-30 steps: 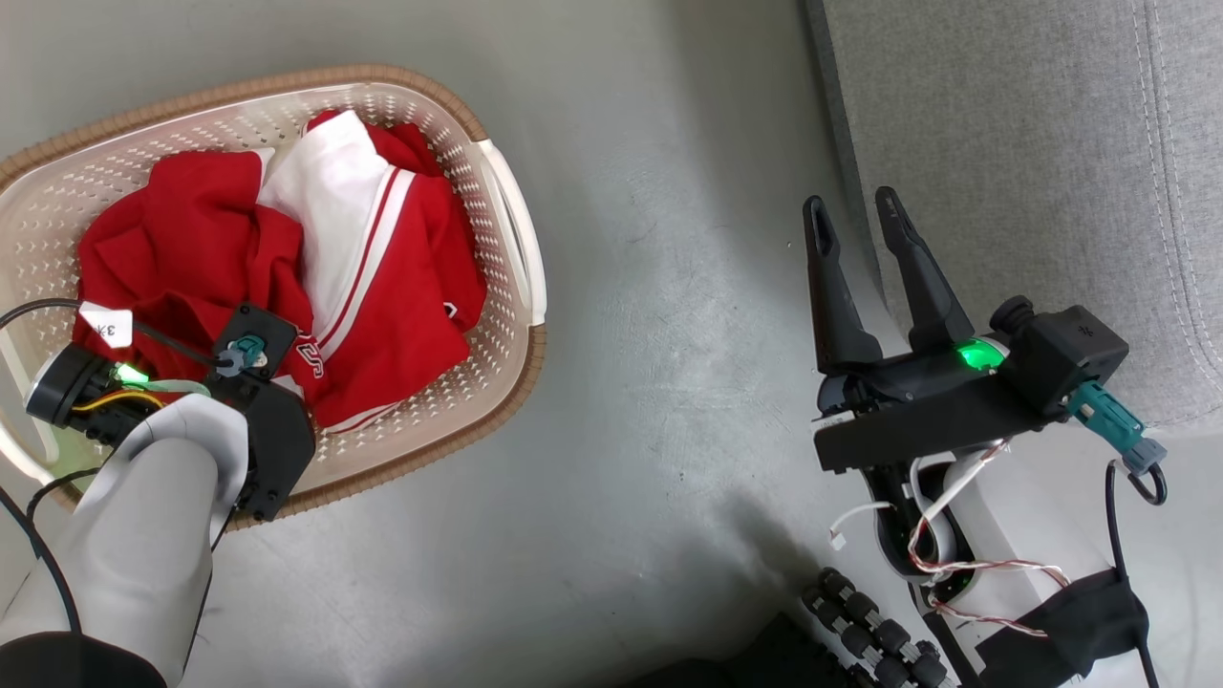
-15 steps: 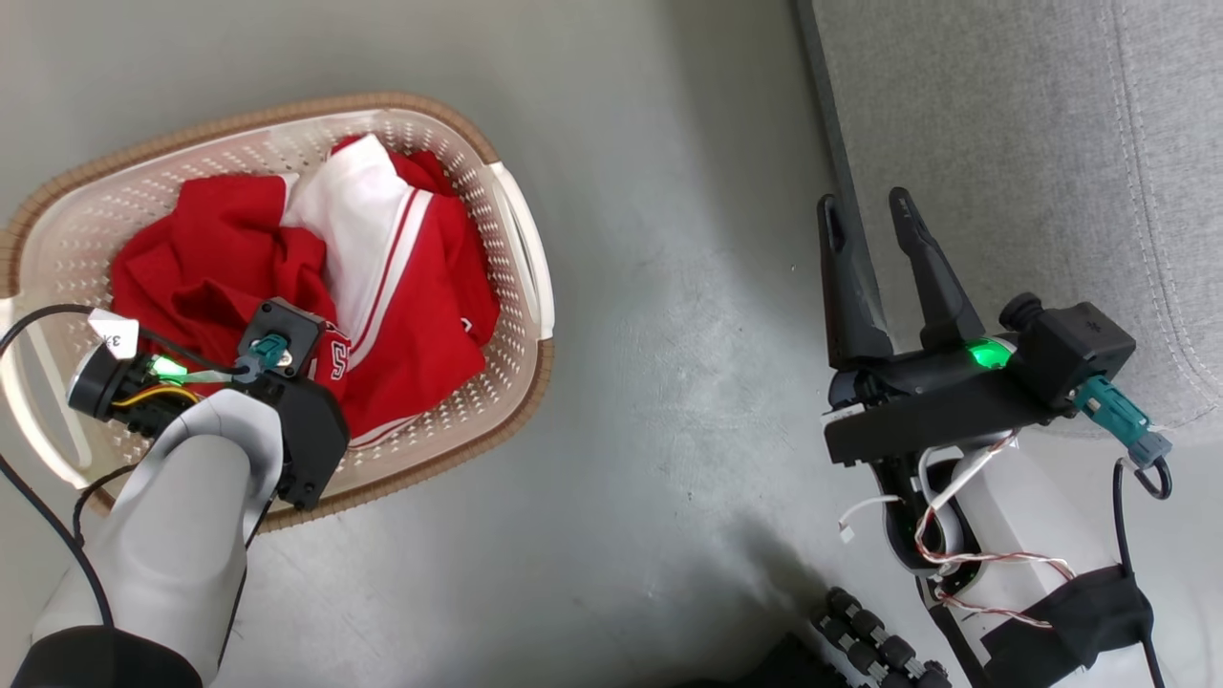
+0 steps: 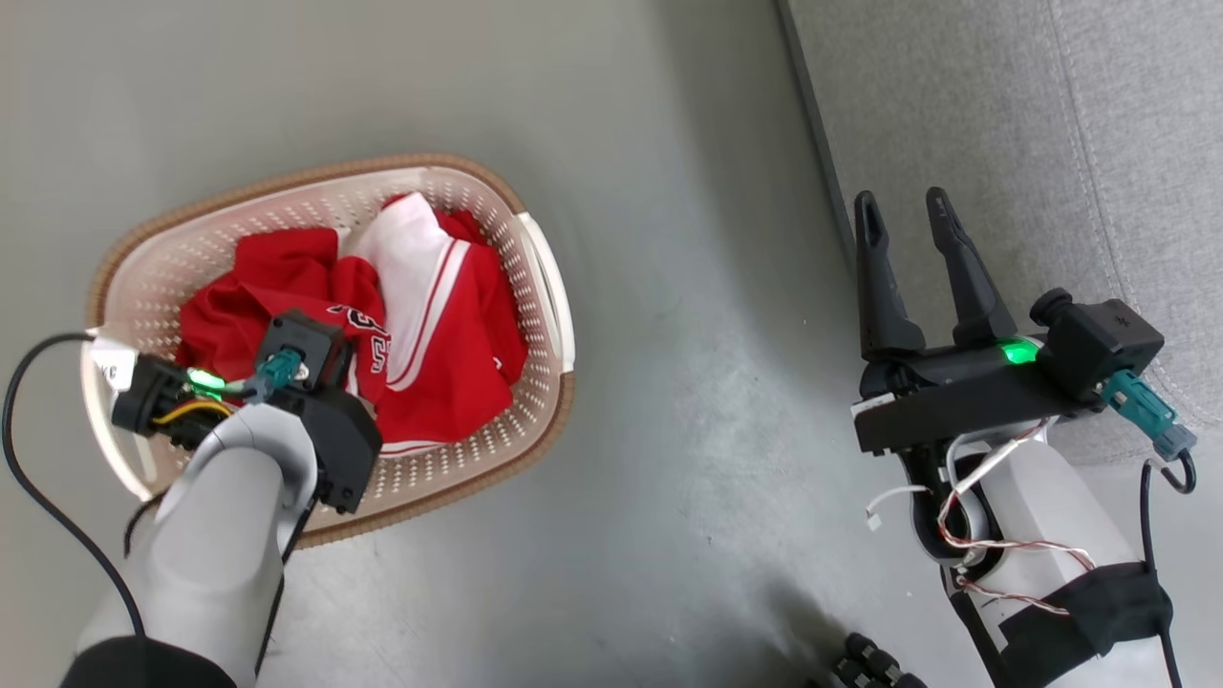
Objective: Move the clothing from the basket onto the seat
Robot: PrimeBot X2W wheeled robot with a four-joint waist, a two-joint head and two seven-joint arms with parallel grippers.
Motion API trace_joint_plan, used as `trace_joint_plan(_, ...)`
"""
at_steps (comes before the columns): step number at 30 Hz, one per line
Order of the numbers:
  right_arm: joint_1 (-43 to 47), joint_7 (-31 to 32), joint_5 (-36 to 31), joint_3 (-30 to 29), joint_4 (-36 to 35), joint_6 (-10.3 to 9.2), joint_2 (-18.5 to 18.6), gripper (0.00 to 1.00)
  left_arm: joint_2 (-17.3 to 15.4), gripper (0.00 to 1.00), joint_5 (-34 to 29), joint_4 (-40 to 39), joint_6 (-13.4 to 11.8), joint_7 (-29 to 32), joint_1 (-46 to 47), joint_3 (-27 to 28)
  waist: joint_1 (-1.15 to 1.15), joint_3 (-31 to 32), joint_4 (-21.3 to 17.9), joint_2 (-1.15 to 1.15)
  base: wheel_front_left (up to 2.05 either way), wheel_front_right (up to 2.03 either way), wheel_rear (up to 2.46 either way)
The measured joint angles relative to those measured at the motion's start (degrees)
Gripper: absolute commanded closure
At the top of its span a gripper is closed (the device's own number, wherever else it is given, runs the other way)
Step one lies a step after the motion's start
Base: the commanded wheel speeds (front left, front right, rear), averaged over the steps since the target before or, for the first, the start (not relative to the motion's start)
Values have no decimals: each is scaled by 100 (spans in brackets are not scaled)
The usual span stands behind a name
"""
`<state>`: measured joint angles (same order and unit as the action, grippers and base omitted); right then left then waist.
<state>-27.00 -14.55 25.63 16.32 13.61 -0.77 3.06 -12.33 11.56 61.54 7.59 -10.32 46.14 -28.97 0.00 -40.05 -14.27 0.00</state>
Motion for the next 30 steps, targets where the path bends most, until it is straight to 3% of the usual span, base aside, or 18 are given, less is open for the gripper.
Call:
trace_joint_plan(17,237,0,-171,-482,414,386,56,0,298,100,679,-89,0,-342,-610,144,0,1010,304,0,0,0,0)
trace_joint_plan(30,748,0,-299,-703,644,547,169,0,511,100,1194,-560,0,-394,-1043,132,-1,1960,558,0,0,0,0)
